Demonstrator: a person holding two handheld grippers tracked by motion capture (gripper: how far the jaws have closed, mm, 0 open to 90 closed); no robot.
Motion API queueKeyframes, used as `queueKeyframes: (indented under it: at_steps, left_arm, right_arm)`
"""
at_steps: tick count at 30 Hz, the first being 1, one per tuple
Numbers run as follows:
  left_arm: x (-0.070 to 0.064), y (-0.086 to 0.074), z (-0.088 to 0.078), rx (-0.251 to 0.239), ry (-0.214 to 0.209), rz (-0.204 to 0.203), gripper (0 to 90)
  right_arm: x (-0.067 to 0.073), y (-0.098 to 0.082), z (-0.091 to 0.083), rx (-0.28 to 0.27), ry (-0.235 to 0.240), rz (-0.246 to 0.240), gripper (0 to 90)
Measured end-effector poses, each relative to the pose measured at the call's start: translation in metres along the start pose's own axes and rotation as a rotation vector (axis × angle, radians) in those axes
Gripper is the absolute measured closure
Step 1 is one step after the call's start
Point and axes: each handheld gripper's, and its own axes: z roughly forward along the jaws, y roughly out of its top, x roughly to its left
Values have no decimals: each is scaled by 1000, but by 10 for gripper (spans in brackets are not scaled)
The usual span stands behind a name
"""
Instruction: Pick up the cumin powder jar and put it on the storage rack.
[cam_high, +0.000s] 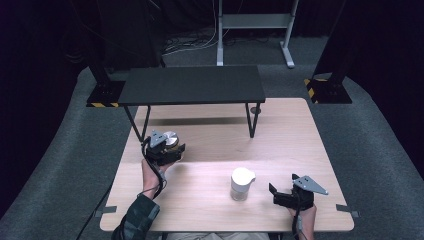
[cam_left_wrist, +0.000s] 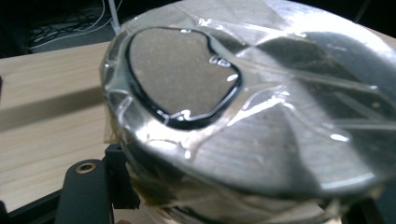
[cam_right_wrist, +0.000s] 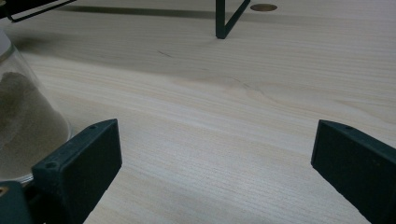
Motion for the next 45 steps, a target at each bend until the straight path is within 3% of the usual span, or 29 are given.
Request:
queueKeyframes:
  at_steps: [16,45]
  left_arm:
    - [13,15,-16,-3,5,-1,305]
    - [30,46,-41,-12,-28,25,305]
  right_arm:
    - [0,2,1,10,1,0,0]
    - [1,5,3,29,-4,-5,0]
